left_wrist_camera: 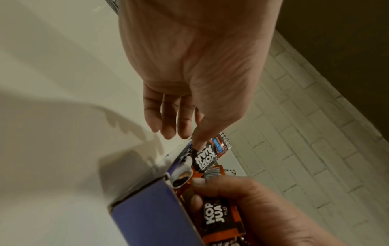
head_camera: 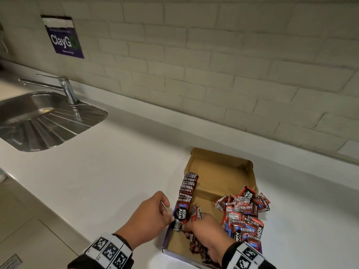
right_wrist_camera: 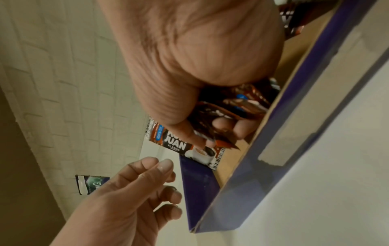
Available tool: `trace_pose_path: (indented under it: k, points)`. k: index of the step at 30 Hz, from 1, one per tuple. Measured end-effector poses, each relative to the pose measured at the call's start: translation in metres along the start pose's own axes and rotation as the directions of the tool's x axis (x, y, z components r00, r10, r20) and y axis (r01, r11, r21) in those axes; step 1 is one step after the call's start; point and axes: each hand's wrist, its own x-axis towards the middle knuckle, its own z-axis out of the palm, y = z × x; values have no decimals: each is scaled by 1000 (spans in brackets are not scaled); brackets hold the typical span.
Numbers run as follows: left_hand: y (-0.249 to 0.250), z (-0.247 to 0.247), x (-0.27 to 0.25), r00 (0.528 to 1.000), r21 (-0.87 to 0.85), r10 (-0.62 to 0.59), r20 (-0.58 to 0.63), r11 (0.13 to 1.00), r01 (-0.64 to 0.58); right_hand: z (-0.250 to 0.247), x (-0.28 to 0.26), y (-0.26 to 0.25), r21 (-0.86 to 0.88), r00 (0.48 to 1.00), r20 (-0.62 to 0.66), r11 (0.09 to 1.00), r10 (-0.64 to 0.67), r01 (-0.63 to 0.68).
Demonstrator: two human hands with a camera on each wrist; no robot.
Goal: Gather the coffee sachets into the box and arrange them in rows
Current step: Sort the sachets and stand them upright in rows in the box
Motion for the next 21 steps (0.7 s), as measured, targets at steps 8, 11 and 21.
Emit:
trace_pose_path:
  k: [8,11,21]
  points:
    - [-5,2,-10,1000,-34,5,-28,999,-6,-17,-12,-1,151,994,105,988,30,-46]
    - [7,-3,-15,997,-94,50,-53,994,-55,-41,-26,-8,369,981,189,929,-51,-23]
    - [70,7,-33,835,-77,524,168,851,-519,-69,-62,-31,584,944,122,791,-307,182]
